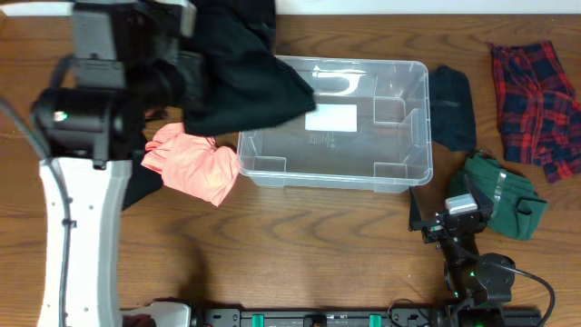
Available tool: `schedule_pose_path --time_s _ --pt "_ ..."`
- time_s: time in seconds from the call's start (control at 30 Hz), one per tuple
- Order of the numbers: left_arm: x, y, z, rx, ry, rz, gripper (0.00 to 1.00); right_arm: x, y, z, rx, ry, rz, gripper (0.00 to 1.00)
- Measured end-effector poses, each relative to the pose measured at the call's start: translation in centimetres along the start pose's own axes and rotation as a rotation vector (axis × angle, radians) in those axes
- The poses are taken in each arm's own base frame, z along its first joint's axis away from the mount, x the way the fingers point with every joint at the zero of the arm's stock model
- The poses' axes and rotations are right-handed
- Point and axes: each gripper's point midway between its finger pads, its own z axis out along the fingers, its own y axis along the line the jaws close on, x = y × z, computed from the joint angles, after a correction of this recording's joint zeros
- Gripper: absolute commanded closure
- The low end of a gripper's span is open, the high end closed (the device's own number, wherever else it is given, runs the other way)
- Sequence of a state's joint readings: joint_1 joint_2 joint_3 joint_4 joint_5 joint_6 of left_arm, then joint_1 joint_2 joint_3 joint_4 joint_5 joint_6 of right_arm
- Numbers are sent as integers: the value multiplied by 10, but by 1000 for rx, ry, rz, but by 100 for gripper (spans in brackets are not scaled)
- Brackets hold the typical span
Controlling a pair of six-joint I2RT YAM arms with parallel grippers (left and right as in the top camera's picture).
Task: Pack container
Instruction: 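Carry the black garment with the left gripper into the clear bin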
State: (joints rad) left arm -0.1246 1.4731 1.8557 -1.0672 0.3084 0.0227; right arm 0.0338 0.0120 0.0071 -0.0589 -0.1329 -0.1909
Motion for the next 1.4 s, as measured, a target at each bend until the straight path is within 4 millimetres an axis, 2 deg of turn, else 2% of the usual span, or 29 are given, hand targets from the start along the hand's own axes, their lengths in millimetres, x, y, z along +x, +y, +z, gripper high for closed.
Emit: schedule_pose_path --time_s 0.2,0.33,0.5,0.67,0.83,0.97,1.1,1.3,1.4 --pt "31 -23 53 76 151 -9 94 0 0 0 0 0 0 1" --pt "40 -35 79 129 193 8 94 0 0 0 0 0 0 1" --pt "38 -58 86 244 183 69 94 0 0 0 0 0 0 1" --pt "49 -84 91 356 223 126 94 0 0 0 0 0 0 1" --pt "61 -96 98 404 260 157 94 0 0 0 0 0 0 1" --pt "72 -95 110 403 274 166 94 0 0 0 0 0 0 1" --pt "91 -82 131 357 298 167 94 0 0 0 0 0 0 1" --pt "106 -68 158 309 274 186 94 0 0 0 0 0 0 1" --pt "115 -64 168 296 286 184 88 0 0 0 0 0 0 1"
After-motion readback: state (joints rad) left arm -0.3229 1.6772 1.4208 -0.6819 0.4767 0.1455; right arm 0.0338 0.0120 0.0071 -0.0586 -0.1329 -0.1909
